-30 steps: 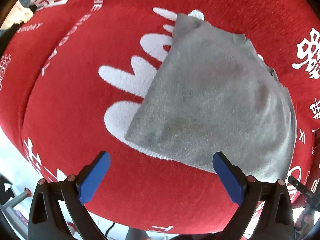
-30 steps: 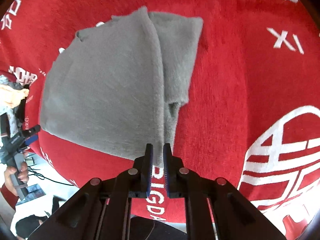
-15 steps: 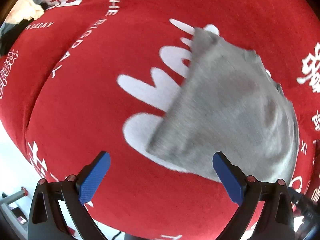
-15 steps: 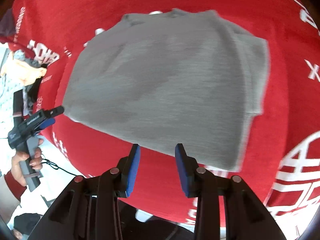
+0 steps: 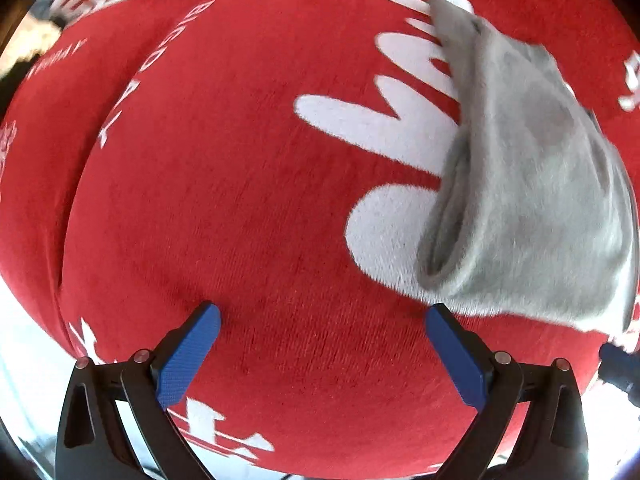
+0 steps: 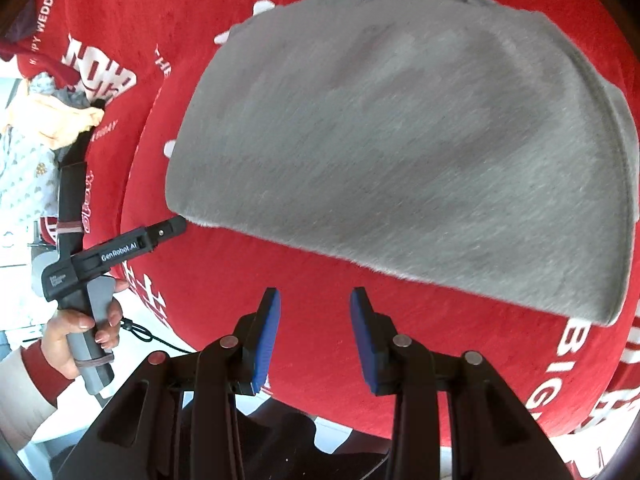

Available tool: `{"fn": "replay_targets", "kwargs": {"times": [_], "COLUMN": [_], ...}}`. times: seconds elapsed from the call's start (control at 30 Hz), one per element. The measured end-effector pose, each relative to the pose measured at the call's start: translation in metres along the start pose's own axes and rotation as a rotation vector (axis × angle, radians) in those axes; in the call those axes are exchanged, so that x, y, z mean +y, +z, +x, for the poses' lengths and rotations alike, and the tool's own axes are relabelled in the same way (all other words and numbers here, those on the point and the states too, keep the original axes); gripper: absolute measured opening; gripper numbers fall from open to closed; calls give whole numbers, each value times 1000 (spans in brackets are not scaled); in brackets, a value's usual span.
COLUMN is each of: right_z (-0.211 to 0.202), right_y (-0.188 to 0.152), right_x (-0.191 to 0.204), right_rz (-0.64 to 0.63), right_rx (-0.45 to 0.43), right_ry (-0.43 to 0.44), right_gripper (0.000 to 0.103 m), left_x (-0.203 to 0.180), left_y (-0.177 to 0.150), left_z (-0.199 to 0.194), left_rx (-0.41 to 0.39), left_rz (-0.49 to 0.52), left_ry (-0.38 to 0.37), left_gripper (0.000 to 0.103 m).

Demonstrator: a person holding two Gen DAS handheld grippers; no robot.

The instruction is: Fold small clothes

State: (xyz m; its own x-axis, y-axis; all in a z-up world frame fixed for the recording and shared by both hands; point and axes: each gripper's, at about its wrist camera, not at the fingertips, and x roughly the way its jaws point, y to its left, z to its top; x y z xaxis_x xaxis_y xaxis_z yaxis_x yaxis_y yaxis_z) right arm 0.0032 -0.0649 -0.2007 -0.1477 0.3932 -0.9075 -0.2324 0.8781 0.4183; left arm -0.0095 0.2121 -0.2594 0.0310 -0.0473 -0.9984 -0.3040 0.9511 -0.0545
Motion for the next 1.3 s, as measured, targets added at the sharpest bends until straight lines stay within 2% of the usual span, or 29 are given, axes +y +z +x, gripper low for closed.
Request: {"fn": "replay_targets", "kwargs": {"times": [0.13,0.3,0.4,0.5,0.8,0.9,1.07,1.13,1.3], "right_z": [7,14,15,16,30,34,44,53,70], "right_y": [1,4,6,8,11,8,2,1,-7], "right_x": [14,30,38,38,22,12,-23,-33,-49], "right_rz": [-8,-30,-29,-12,144,204,406,477,629], "right_rx": [9,22,16,9,20,13,-86,-114,-176], "right_ry": [-12,-22,-12,3,116,188,394,475,614], "right_gripper": [40,40,40,47,47,47,47,47,47], "left_x": [-2,-2,10,19,-1,-2,1,2,2], "left_y": [-5,-1,5,5,4,6,8,8,5], "left_z": [1,2,-9,-22,-30,-29,-23,-22,-22], "left_rx": [-6,31,4,-31,-13,-2,15,16,26], "left_rz": [45,59,0,-63,-119,-153,-241,-265,-258], "left_ry": [4,-9,-123,-230,-410,-472,-602,-635,-671], "left_gripper": [103,103,103,103,103,103,103,103,103]}}
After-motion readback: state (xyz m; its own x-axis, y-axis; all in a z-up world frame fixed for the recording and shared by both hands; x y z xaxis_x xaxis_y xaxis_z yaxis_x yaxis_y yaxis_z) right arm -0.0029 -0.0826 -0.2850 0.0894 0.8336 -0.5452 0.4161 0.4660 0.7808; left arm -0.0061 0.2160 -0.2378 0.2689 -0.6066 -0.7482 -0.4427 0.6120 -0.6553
